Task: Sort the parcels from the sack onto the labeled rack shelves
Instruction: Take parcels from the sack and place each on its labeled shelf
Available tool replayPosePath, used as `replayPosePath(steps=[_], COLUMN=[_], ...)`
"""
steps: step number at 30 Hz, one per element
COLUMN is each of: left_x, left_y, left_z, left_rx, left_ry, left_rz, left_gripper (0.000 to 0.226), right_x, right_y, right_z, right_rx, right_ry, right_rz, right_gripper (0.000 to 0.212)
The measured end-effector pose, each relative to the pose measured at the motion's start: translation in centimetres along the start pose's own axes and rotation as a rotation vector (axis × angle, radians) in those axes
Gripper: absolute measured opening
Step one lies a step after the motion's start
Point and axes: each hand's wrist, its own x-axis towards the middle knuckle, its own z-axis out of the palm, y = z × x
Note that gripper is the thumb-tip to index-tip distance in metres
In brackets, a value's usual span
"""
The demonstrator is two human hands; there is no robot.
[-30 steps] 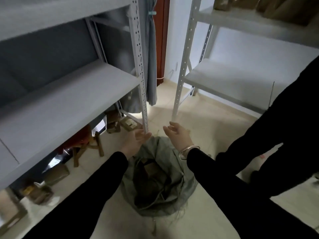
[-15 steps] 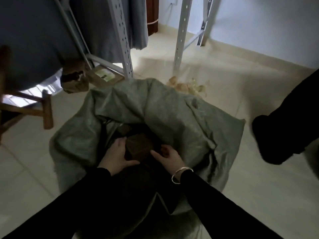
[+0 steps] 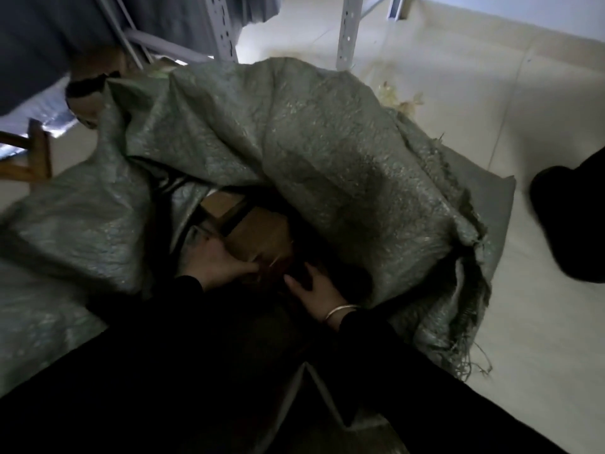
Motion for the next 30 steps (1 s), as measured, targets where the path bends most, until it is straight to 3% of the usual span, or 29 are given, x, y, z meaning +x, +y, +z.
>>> replayPosePath(steps=[2,5,6,9,12,14,18,21,23,26,30], left_x=[-1.3,-5.7,-7.8,-14.6,-22.0,-27.4,-37.3,-44.3,-48.5,-54.9,-63.9], left_y=[1.0,3.7,4.9,9.3,14.7,18.6,25.4,30.4,33.1,36.6,39.8], left_z=[-1.7,-7.2,-9.7,-19.6,-30.9,-38.4,-52.8,-63.6,-70.1,-78.0,-83.5], left_rx=[-0.39,-0.644,-0.711,-0.941,-1.233,-1.336,-1.345,-1.335,-1.324,-1.317,-1.245], left_ry=[-0.132,-0.269,-0.299,-0.384,-0.414,-0.42,-0.26,-0.295,-0.228,-0.162,-0.018], left_rz=[-0.052,-0.147,-0.175,-0.213,-0.181,-0.111,0.111,0.2,0.24,0.32,0.461], left_gripper=[0.095,0.066,0.065,0.079,0.053,0.047,0.035,0.052,0.058,0.063,0.053], right_x=[-1.0,-5.1,-7.0,-13.0,-19.2,-23.6,-33.1,-40.5,-45.5,-52.5,-60.4], right_y=[-2.0,-7.6,-10.2,-19.8,-31.9,-40.9,-59.2,-71.3,-78.0,-85.7,-91.1], right_z=[-0.3,-2.3,-3.2,-6.3,-10.3,-13.1,-18.5,-21.8,-23.8,-26.5,-28.7], right_rx=[0.001,0.081,0.101,0.185,0.276,0.334,0.322,0.386,0.427,0.421,0.331], right_ry=[-0.028,-0.019,-0.009,-0.003,0.03,0.035,-0.013,-0.037,-0.048,-0.045,-0.006], right_rz=[0.004,-0.027,-0.047,-0.163,-0.3,-0.36,-0.53,-0.585,-0.637,-0.713,-0.867], right_gripper=[0.046,0.049,0.049,0.045,0.041,0.036,0.041,0.045,0.043,0.044,0.045])
